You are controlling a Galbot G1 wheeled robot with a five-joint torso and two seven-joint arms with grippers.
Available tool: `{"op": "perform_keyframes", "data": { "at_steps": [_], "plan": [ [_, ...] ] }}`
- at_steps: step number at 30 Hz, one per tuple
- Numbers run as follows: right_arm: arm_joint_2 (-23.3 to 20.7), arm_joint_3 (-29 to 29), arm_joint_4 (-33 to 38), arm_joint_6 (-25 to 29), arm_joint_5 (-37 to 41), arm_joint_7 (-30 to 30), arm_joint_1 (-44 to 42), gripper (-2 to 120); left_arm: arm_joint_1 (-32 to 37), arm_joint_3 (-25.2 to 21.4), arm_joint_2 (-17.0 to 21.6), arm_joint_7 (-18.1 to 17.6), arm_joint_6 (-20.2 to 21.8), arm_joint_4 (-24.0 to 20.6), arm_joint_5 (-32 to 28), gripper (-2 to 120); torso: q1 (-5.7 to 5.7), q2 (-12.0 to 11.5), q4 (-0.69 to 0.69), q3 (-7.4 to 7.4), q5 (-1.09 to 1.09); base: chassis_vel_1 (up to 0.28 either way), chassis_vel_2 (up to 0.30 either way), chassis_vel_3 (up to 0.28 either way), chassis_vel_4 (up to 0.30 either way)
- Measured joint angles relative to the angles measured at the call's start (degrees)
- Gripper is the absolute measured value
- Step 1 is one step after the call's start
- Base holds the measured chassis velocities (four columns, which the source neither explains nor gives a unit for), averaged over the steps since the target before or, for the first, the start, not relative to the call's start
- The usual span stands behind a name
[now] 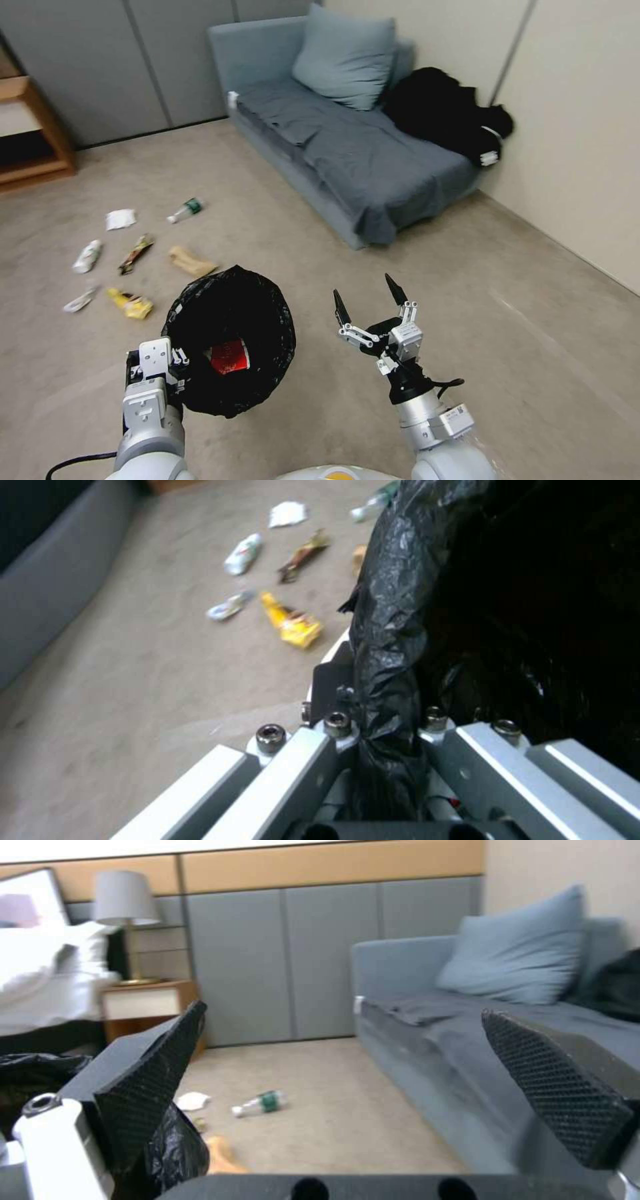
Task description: Pick up the trash bin, then pick up the garbage from the floor and place it into the trash bin.
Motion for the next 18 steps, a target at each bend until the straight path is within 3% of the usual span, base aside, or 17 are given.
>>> {"op": "perform_keyframes", "data": {
  "at_steps": [18],
  "plan": [
    [-0.2,-0.3,-0.2,-0.3,-0.2,-0.2,0.2,100,0.0,0.1,0.0,0.0,0.0,0.2,0.1,0,0.00,0.0,0.01,0.00,0.00,0.127,0.129,0.125,0.128]
  ]
}}
